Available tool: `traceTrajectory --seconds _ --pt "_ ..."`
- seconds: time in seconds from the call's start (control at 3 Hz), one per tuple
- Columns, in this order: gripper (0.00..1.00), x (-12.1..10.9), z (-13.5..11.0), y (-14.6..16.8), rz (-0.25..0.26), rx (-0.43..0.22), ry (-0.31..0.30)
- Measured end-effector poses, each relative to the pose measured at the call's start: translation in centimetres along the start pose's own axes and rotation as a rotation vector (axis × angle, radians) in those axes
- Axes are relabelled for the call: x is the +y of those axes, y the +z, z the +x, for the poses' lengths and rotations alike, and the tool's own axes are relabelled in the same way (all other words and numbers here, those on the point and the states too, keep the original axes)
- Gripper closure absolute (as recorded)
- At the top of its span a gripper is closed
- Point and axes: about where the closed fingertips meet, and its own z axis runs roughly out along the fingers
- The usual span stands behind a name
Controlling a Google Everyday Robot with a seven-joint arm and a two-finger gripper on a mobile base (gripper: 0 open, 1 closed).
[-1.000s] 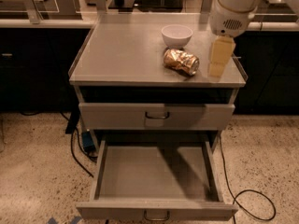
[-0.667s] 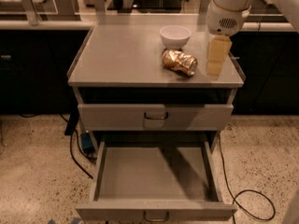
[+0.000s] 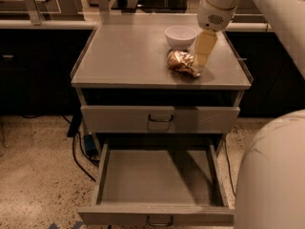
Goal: Place orange can into middle drawer
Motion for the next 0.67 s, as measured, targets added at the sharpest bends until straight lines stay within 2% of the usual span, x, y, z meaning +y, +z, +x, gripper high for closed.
traceTrajectory --seconds 0.67 --pt "0.0 -0.1 -0.2 1.1 -0.009 -0.023 0.004"
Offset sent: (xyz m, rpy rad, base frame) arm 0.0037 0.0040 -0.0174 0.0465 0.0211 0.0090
